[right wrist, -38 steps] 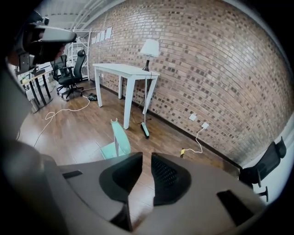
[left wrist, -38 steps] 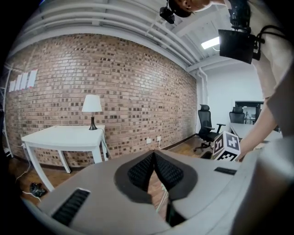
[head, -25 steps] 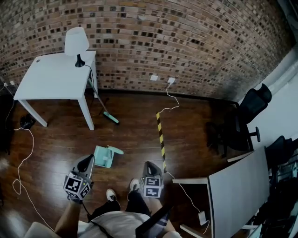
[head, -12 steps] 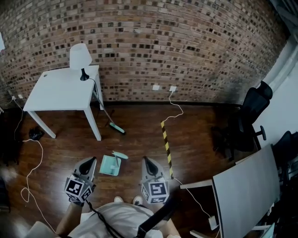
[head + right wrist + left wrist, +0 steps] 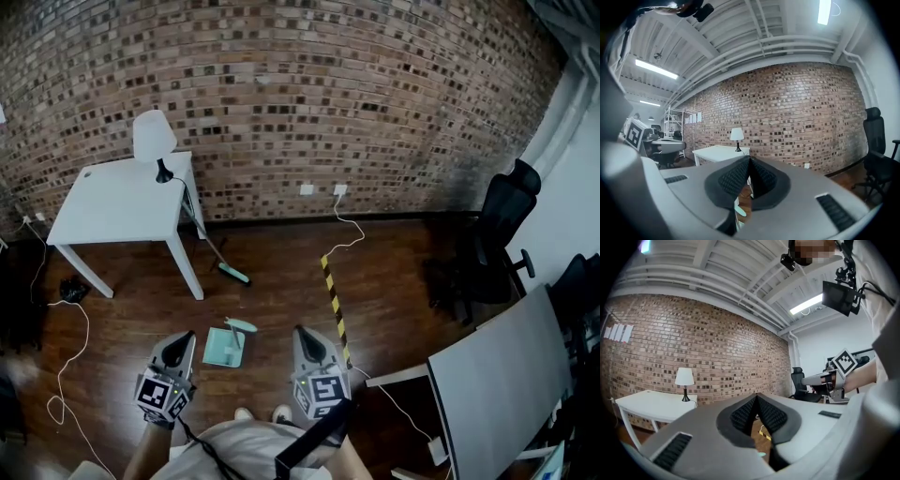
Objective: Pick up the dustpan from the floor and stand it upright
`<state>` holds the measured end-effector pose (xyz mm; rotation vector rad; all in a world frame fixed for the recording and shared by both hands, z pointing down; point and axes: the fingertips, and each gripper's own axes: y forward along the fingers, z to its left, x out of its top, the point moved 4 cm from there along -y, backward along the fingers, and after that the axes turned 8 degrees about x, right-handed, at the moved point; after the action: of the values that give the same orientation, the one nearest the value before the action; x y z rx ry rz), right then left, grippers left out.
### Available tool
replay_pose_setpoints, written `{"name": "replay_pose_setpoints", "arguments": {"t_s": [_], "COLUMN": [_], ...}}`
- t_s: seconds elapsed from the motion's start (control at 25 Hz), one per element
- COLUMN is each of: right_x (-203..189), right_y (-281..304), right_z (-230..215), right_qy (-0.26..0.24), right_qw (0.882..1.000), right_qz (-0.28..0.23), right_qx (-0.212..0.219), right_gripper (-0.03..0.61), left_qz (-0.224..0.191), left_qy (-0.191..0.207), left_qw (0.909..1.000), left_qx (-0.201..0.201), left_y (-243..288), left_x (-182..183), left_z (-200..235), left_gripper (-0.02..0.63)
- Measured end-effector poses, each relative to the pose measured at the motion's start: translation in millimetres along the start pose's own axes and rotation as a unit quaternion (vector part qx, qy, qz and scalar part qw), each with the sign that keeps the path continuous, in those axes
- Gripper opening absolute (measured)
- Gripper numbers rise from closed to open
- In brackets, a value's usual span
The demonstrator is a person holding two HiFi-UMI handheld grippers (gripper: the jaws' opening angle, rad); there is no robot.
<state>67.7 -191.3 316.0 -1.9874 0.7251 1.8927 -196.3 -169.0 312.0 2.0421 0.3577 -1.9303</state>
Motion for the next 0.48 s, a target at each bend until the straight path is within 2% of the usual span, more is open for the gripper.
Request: {"name": "replay_pose_setpoints", "arguments": {"t_s": [0.16, 0.24, 0.32, 0.48], "right_x": [4.6, 4.8, -2.7, -26.1], "right_y": [-14.0, -24.2, -38.0, -69.9], "right_z": [13.5, 17.5, 18.8, 25.5], "right_qy": [-0.018, -0.016, -0.011, -0.011], "right_qw": [1.000, 0.999, 0.999, 0.998], "right_qz": [0.008, 0.017, 0.029, 0.049], "right_qx": [-0.019, -0.025, -0.033, -0.036], "right_gripper": [-0.018, -0.018, -0.018, -0.018], "left_qz": [0.011, 0.017, 0.022, 0.023], "left_qy": [-0.026, -0.021, -0.011, -0.035], "left_qw": [0.9996, 0.9996, 0.9997, 0.9988], "left_qx": [0.006, 0.007, 0.007, 0.024], "left_y": [-23.0, -30.3, -31.9, -44.8], "left_x": [-2.8, -7.6, -18.5, -40.7], "left_z": [9.0, 10.2, 8.5, 1.5], "left_gripper": [-0.008, -0.008, -0.009, -0.009]}}
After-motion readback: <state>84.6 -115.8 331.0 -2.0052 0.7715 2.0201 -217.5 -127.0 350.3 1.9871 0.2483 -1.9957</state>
